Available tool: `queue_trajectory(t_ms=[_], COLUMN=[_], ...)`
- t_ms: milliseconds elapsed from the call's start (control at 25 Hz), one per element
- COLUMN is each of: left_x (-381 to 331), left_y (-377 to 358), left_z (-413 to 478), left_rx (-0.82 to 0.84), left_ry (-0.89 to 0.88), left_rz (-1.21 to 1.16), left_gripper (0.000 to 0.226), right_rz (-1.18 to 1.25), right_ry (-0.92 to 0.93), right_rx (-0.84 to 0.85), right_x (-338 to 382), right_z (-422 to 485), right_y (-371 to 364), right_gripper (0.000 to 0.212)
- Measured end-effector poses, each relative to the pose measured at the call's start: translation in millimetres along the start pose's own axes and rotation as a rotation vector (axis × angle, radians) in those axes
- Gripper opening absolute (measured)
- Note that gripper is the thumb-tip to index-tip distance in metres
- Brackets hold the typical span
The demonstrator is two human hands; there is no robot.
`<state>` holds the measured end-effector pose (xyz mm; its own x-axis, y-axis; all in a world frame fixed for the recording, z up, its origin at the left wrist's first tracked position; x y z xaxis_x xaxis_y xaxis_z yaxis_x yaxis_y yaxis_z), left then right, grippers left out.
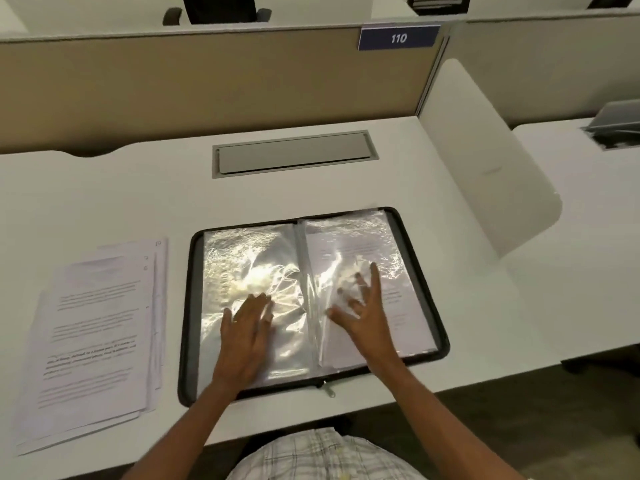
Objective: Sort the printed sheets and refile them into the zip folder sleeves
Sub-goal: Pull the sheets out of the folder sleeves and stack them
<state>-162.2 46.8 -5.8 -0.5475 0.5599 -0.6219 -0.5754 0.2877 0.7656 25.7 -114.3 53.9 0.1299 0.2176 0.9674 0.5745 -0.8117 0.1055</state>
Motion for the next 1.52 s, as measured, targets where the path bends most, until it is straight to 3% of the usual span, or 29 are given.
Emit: queue_trajectory(t_ms=[80, 160, 240, 280, 400, 480, 560, 680, 760, 840, 960, 1120, 1400, 1520], left_x=[-24, -48, -67, -70, -54, -28, -2, 14, -4, -41, -101, -131, -130, -135], left_y=[20, 41, 57, 63, 73, 72, 69, 57, 34, 0, -57, -125, -143, -142], left_z=[16, 37, 57, 66, 76, 71, 64, 70, 76, 76, 76, 63, 51, 52], left_rx=[-0.108, -0.144, -0.085, -0.066, -0.187, -0.253, -0.255, -0.238, -0.198, -0.065, 0.104, 0.226, 0.166, 0.124], left_ry=[0.296, 0.502, 0.550, 0.535, 0.428, 0.386, 0.395, 0.301, 0.105, -0.013, -0.149, -0.276, -0.267, -0.227], left_rz=[-0.308, -0.553, -0.663, -0.634, -0.371, -0.239, -0.166, 0.088, 0.167, 0.063, -0.017, 0.159, 0.318, 0.300], left_gripper=[0.032, 0.037, 0.053, 0.072, 0.117, 0.124, 0.120, 0.095, 0.071, 0.060, 0.061, 0.079, 0.079, 0.077], right_rz=[0.023, -0.116, -0.293, -0.359, -0.411, -0.378, -0.421, -0.617, -0.818, -0.937, -0.965, -0.904, -0.968, -1.022], right_ry=[-0.003, 0.136, 0.285, 0.341, 0.457, 0.423, 0.444, 0.503, 0.499, 0.496, 0.457, 0.360, 0.629, 0.770], right_rx=[0.235, 0.403, 0.537, 0.613, 0.776, 0.733, 0.494, 0.109, -0.010, 0.032, 0.090, 0.065, 0.411, 0.519], right_x=[8, 18, 22, 22, 15, 10, -1, -27, -40, -51, -39, -4, 39, 39], right_z=[-10, -21, -29, -32, -40, -35, -15, 26, 47, 62, 89, 155, 259, 273], right_y=[-21, -44, -69, -82, -108, -98, -64, 7, 45, 67, 77, 84, 36, 18], right_gripper=[0.127, 0.127, 0.116, 0.107, 0.082, 0.065, 0.049, 0.041, 0.041, 0.039, 0.022, 0.025, 0.036, 0.028])
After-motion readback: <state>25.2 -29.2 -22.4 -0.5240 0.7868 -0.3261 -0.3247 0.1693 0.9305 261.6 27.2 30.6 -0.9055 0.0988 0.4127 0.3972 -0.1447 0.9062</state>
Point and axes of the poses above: each hand's wrist, its own z-axis towards the middle knuckle, its own y-axis out of the back of the hand, x = y × z, the point moved 4 cm from there along z, towards the middle knuckle, and after that the axes turned 12 degrees about -x, right-handed, at the moved point
